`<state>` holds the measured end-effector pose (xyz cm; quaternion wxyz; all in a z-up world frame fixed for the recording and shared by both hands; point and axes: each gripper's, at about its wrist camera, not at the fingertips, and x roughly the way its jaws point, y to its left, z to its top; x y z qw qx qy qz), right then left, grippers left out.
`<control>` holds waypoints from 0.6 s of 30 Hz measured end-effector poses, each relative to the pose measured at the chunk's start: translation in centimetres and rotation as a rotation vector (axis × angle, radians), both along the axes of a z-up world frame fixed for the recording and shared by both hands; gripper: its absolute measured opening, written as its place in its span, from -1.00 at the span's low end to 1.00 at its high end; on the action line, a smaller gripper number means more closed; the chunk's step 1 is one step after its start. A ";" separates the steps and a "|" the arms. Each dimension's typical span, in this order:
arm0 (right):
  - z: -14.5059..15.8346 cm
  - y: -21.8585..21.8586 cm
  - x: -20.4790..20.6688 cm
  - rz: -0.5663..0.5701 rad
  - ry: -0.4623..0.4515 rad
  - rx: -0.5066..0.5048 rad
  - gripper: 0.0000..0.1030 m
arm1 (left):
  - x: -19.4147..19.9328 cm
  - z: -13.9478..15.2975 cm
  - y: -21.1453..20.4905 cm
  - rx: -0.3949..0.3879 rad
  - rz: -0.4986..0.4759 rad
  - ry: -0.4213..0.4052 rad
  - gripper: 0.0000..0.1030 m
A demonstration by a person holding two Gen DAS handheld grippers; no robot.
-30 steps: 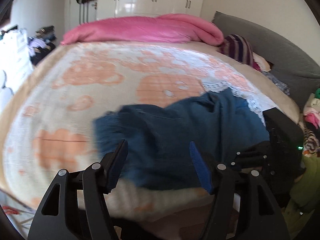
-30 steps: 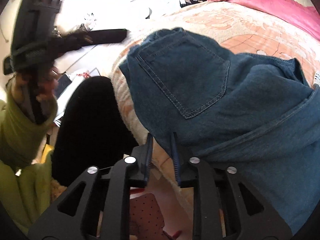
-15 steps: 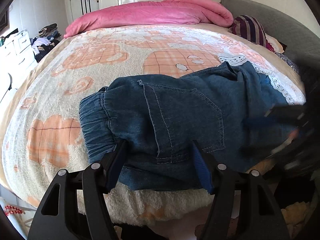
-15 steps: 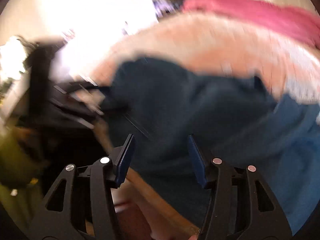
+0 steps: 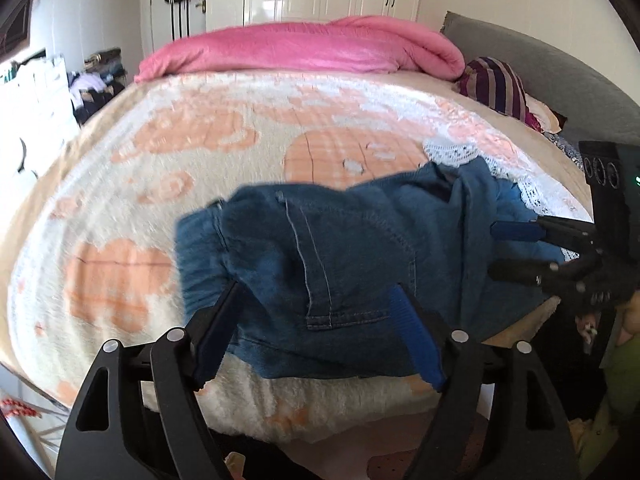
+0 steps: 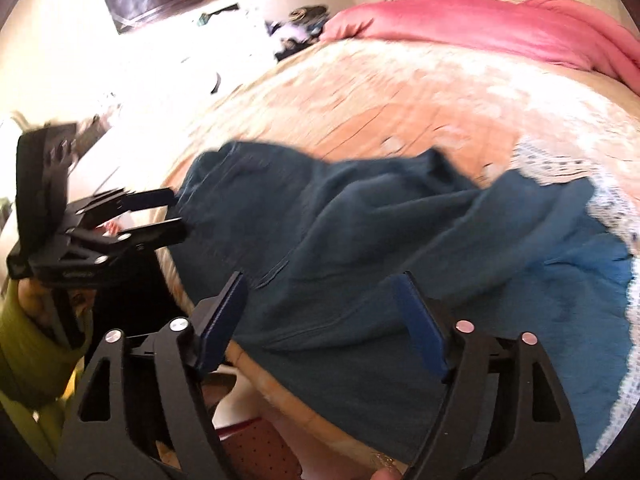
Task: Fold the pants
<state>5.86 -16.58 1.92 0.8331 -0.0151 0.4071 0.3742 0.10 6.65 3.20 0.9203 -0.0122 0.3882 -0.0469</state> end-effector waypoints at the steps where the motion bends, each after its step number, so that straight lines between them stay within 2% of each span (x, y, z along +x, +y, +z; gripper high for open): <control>1: 0.1 -0.5 0.1 -0.014 -0.001 0.003 0.42 | -0.2 0.5 -0.1 0.006 -0.002 -0.009 0.52; 3: 0.2 -1.4 0.5 -0.047 0.001 0.010 0.45 | -0.4 1.2 -0.4 0.016 -0.003 -0.023 0.60; 9: 0.2 -3.1 1.4 -0.101 0.000 0.028 0.51 | -0.6 2.8 -0.8 0.001 -0.005 -0.046 0.62; 15: 0.9 -4.8 2.0 -0.173 -0.030 0.028 0.53 | 0.3 2.7 -3.4 -0.025 -0.083 -0.032 0.63; 18: 1.2 -5.9 2.5 -0.217 -0.047 0.020 0.53 | 1.0 2.0 -5.1 -0.069 -0.130 -0.005 0.62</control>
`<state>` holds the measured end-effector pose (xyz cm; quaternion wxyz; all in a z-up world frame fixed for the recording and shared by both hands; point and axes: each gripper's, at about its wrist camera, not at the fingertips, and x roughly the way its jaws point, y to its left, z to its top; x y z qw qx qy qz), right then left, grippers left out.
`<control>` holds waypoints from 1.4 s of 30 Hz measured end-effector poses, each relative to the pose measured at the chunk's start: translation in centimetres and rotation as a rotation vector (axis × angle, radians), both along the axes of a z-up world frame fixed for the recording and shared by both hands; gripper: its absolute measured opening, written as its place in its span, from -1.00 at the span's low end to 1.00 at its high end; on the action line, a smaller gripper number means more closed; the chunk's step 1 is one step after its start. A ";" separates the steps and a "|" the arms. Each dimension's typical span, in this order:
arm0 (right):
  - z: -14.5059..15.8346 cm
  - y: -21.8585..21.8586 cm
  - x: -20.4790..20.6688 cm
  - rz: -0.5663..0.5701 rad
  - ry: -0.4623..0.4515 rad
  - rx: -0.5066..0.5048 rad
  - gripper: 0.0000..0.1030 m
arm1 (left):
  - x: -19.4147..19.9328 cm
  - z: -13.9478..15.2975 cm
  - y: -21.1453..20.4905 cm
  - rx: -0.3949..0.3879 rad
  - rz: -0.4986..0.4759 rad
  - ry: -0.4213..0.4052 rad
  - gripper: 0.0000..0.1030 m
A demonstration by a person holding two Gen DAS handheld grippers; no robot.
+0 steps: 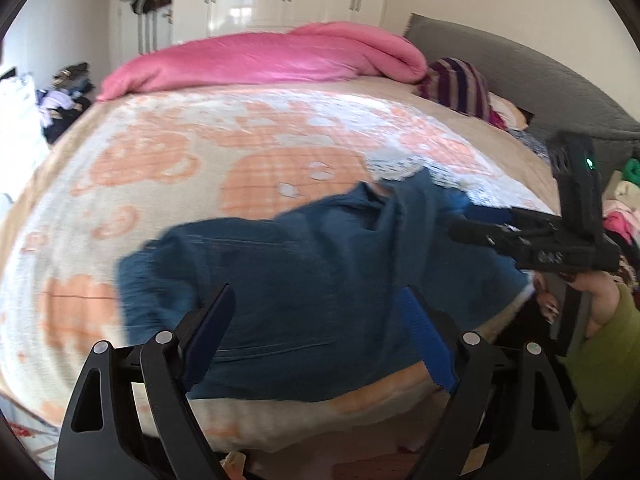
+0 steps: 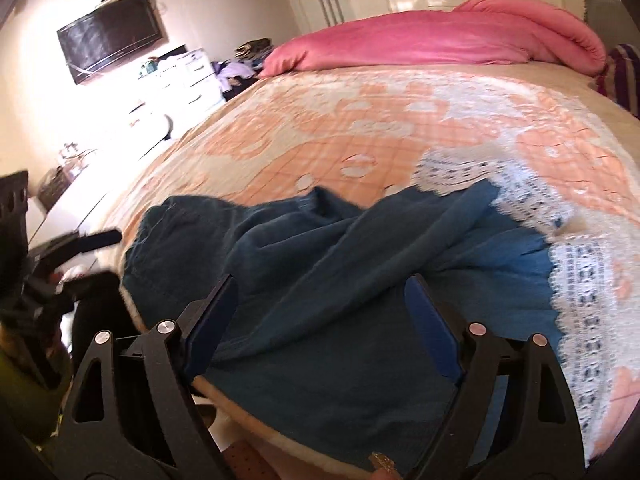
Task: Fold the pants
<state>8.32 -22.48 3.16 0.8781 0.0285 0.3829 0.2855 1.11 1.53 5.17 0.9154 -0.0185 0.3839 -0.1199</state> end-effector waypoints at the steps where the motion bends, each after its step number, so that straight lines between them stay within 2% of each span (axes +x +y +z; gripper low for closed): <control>1: 0.1 -0.3 0.2 -0.009 -0.003 -0.003 0.53 | 0.3 -0.3 -0.6 -0.022 -0.019 0.011 0.62; 4: 0.5 -1.0 1.2 -0.037 -0.015 -0.028 0.55 | 1.3 -1.7 -2.7 -0.059 -0.078 0.059 0.62; 8: 0.8 -1.2 3.4 -0.057 -0.029 -0.092 0.55 | 3.1 -3.6 -5.5 -0.063 -0.153 0.111 0.60; 11: 0.7 -1.1 5.1 -0.061 -0.015 -0.114 0.55 | 5.8 -5.2 -6.9 -0.094 -0.187 0.182 0.57; 15: 0.6 -0.7 7.4 -0.062 -0.003 -0.137 0.55 | 8.6 -6.2 -7.8 -0.119 -0.184 0.209 0.38; 17: 0.6 -0.2 8.1 -0.052 -0.004 -0.153 0.55 | 9.5 -6.7 -8.0 -0.118 -0.164 0.212 0.12; 19: 0.5 0.5 9.1 -0.044 -0.013 -0.189 0.55 | 10.1 -7.2 -8.0 -0.157 -0.162 0.224 -0.25; 20: 0.5 0.7 9.3 -0.041 -0.015 -0.198 0.55 | 10.2 -7.3 -8.1 -0.178 -0.166 0.223 -0.32; 22: 0.3 1.4 10.4 -0.037 -0.015 -0.224 0.55 | 9.8 -7.3 -8.4 -0.220 -0.199 0.198 -0.58; 24: -0.1 2.2 11.8 -0.029 0.008 -0.240 0.55 | 9.3 -7.2 -9.1 -0.235 -0.245 0.175 -0.70; 29: -1.8 4.8 14.7 0.003 0.071 -0.285 0.55 | 8.1 -7.8 -10.7 -0.232 -0.335 0.157 -0.75; 33: -4.3 5.9 16.8 -0.036 0.122 -0.352 0.55 | 7.5 -8.2 -11.4 -0.228 -0.377 0.156 -0.75; 34: -4.9 5.6 17.2 -0.057 0.135 -0.357 0.46 | 7.4 -8.1 -11.4 -0.221 -0.379 0.148 -0.75; 35: -5.5 5.1 17.7 -0.087 0.152 -0.356 0.20 | 7.4 -8.1 -11.4 -0.218 -0.378 0.143 -0.75; 36: -5.7 4.7 17.9 -0.098 0.150 -0.352 0.06 | 7.3 -8.0 -11.3 -0.215 -0.375 0.136 -0.75; 38: -5.6 4.0 17.9 -0.095 0.132 -0.350 -0.46 | 7.2 -7.9 -11.1 -0.218 -0.367 0.134 -0.75; 40: -5.0 2.8 17.5 -0.073 0.133 -0.291 -0.79 | 7.3 -8.0 -10.7 -0.215 -0.355 0.140 -0.74; 42: -4.1 1.2 16.8 -0.097 0.124 -0.237 -0.85 | 7.1 -8.3 -10.3 -0.207 -0.343 0.146 -0.74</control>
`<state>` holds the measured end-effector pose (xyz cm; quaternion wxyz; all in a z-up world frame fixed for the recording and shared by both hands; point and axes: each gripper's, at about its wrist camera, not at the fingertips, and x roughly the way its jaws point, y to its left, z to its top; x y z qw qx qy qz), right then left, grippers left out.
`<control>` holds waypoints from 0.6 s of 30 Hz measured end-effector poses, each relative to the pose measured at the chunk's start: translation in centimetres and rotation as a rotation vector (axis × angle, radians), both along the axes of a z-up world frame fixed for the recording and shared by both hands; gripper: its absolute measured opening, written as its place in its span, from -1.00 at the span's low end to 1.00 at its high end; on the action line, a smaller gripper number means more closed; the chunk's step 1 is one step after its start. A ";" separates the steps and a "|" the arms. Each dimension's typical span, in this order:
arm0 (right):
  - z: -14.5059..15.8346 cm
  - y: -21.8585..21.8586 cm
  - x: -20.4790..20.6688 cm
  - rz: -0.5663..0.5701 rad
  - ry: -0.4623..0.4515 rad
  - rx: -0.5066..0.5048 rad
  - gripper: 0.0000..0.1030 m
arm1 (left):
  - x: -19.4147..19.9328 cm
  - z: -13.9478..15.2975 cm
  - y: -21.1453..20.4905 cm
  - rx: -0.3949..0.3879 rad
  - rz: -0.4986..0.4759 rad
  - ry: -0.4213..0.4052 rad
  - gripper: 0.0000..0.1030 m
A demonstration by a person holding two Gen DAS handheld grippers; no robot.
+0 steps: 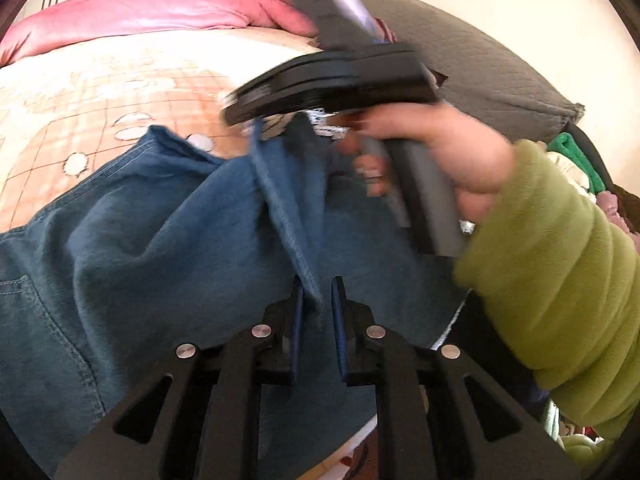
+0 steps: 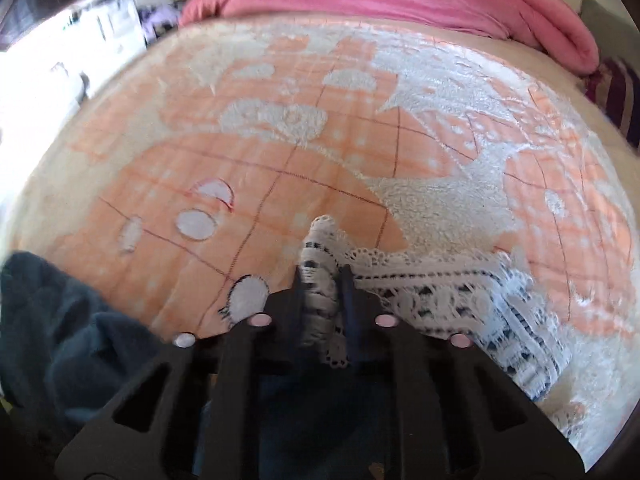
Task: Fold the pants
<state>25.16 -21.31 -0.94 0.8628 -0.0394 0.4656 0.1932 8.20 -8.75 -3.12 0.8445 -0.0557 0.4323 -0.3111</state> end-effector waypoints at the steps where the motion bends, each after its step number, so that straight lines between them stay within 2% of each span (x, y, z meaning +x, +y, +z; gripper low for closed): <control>1: 0.5 -0.8 -0.4 -0.013 -0.013 0.018 -0.88 | 0.0 0.0 0.2 -0.003 0.004 0.004 -0.73; 2: 0.9 -1.6 -0.9 -0.027 -0.030 0.041 -0.89 | 0.0 -0.1 0.4 -0.008 0.010 0.010 -0.72; 4: 2.3 -3.9 -2.5 -0.066 -0.060 0.121 -0.89 | 0.7 -0.4 0.5 -0.010 0.019 0.008 -0.57; 8: 4.7 -9.0 -7.0 -0.164 -0.116 0.242 -0.89 | 1.1 -0.2 0.1 0.039 0.051 -0.028 -0.57; 10: 5.5 -11.7 -9.7 -0.215 -0.134 0.286 -0.89 | 1.0 0.1 0.7 0.078 0.063 -0.060 -0.91; 11: 5.8 -12.8 -10.9 -0.234 -0.134 0.305 -0.89 | 0.9 0.2 0.6 0.088 0.065 -0.076 -0.92; 13: 5.8 -14.9 -13.4 -0.249 -0.107 0.364 -0.89 | 0.8 0.5 0.9 0.087 0.054 -0.096 -0.92; 18: 3.6 -16.8 -17.8 -0.270 -0.002 0.342 -0.89 | -0.2 1.0 0.4 0.106 -0.010 -0.135 -0.91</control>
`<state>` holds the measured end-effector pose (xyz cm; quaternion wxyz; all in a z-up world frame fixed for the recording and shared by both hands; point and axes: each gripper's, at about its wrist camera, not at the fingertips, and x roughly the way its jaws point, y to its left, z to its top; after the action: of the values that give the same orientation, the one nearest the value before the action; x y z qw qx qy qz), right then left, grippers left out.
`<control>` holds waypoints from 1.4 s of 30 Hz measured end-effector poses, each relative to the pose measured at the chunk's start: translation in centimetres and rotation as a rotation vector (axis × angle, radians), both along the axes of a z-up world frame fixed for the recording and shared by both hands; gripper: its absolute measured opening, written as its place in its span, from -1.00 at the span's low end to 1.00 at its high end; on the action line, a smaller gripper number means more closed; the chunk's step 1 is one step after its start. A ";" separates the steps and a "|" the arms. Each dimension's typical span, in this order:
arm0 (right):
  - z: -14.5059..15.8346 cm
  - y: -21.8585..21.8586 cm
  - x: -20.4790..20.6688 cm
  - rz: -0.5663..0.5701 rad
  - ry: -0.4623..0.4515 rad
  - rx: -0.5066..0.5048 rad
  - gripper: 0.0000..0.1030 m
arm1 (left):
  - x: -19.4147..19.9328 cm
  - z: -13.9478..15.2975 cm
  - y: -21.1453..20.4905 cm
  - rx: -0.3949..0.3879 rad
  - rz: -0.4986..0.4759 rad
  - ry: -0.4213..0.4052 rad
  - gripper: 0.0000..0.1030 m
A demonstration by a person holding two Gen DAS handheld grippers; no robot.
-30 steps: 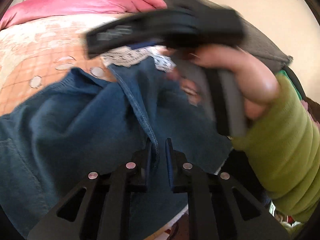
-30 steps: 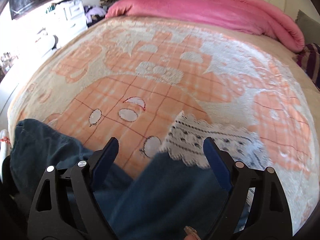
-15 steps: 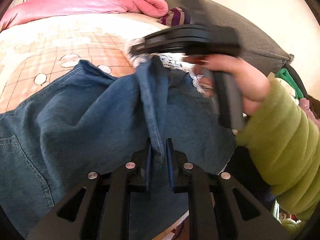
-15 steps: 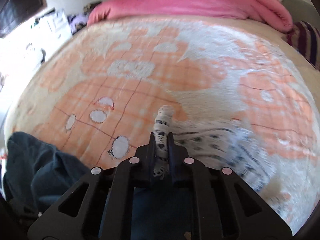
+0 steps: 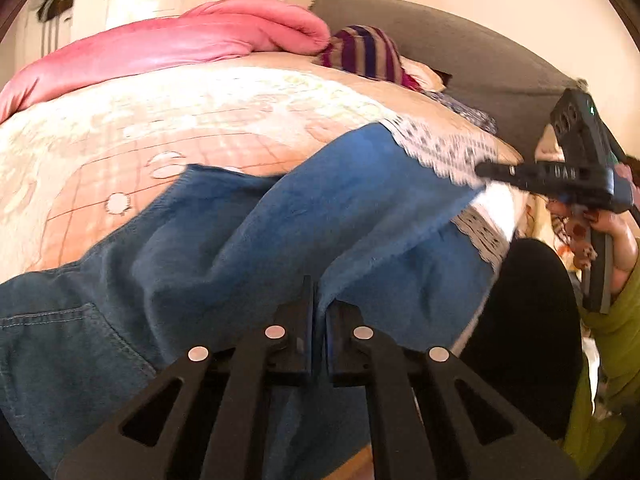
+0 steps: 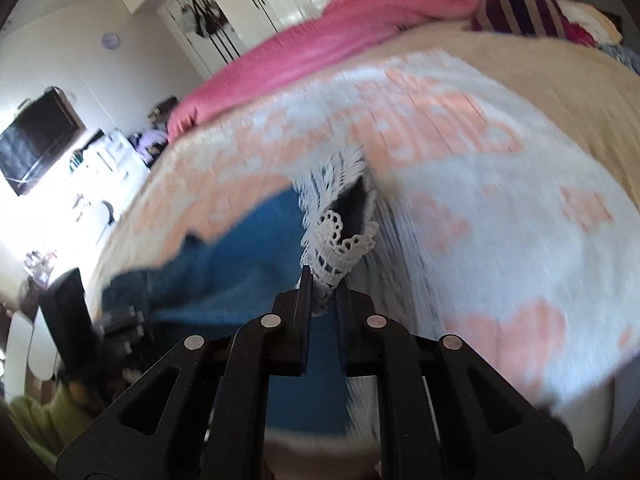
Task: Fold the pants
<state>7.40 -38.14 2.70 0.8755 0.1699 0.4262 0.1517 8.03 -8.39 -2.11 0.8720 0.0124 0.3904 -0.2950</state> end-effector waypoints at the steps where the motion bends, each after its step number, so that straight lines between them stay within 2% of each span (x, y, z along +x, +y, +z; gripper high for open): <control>1: -0.6 -0.1 -0.4 -0.002 0.025 0.007 -0.85 | -0.2 -0.1 -0.4 0.006 -0.011 -0.001 -0.91; 4: -1.8 -0.7 -1.0 -0.014 0.061 0.030 -0.83 | -0.6 -0.3 -1.1 0.040 -0.035 -0.006 -0.91; 6: -1.9 -1.1 -1.0 -0.023 0.063 0.049 -0.73 | -0.8 -0.4 -1.1 0.049 -0.042 -0.001 -0.92; 8: -1.9 -1.3 -0.9 -0.032 0.057 0.066 -0.40 | -1.0 -0.4 -1.0 0.045 -0.038 -0.003 -0.92; 10: -2.0 -1.8 -0.8 -0.054 0.058 0.065 -0.33 | -1.4 -0.5 -0.7 0.044 -0.033 -0.003 -0.92; 12: -1.9 -2.0 -0.9 -0.062 0.041 0.050 -0.48 | -1.6 -0.5 -0.5 0.041 -0.031 -0.003 -0.92; 13: -1.8 -2.0 -1.0 -0.058 0.037 0.026 -0.83 | -1.7 -0.4 -0.4 0.039 -0.032 -0.002 -0.92; 14: -1.5 -2.0 -1.4 -0.049 0.032 0.016 -0.87 | -1.8 -0.3 -0.3 0.037 -0.032 -0.001 -0.92; 20: -0.5 -2.1 -3.1 -0.019 0.035 -0.067 -0.87 | -3.2 0.4 0.6 0.008 -0.056 0.011 -0.92; 23: -1.1 -1.8 -3.6 -0.010 0.074 -0.128 -0.88 | -3.9 0.4 0.4 0.023 -0.084 0.009 -0.92; 27: -2.4 -2.1 -4.1 -0.026 0.119 -0.162 -0.87 | -4.5 0.0 -0.1 0.057 -0.119 0.012 -0.92; 30: -3.5 -1.7 -4.0 -0.039 0.160 -0.245 -0.72 | -4.3 -0.8 -0.6 0.095 -0.131 0.042 -0.91; 31: -3.5 -1.7 -4.1 -0.053 0.162 -0.273 -0.49 | -4.2 -1.2 -0.7 0.101 -0.127 0.058 -0.91; 32: -3.3 -1.8 -4.2 -0.062 0.155 -0.282 -0.40 | -4.1 -1.5 -0.6 0.105 -0.121 0.074 -0.90; 33: -2.7 -2.1 -4.5 -0.073 0.131 -0.285 -0.40 | -4.1 -1.7 -0.3 0.104 -0.110 0.084 -0.87; 35: -1.2 -2.2 -5.2 -0.081 0.060 -0.302 -0.38 | -4.5 -1.4 0.4 0.082 -0.107 0.095 -0.66; 37: 0.4 -1.0 -5.6 -0.029 -0.025 -0.302 -0.36 | -5.1 -1.0 1.0 0.068 -0.108 0.103 -0.18; 39: 1.0 1.3 -5.3 0.074 -0.070 -0.276 -0.31 | -5.9 -0.5 1.9 0.057 -0.094 0.100 -0.14; 42: 0.1 5.3 -3.9 0.225 -0.068 -0.281 -0.24 | -6.8 1.0 4.1 0.037 -0.030 0.070 -0.14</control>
<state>3.47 -32.83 2.78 0.8820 -0.0078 0.4297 0.1932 1.19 -4.33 -1.10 0.8529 0.0239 0.4260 -0.3009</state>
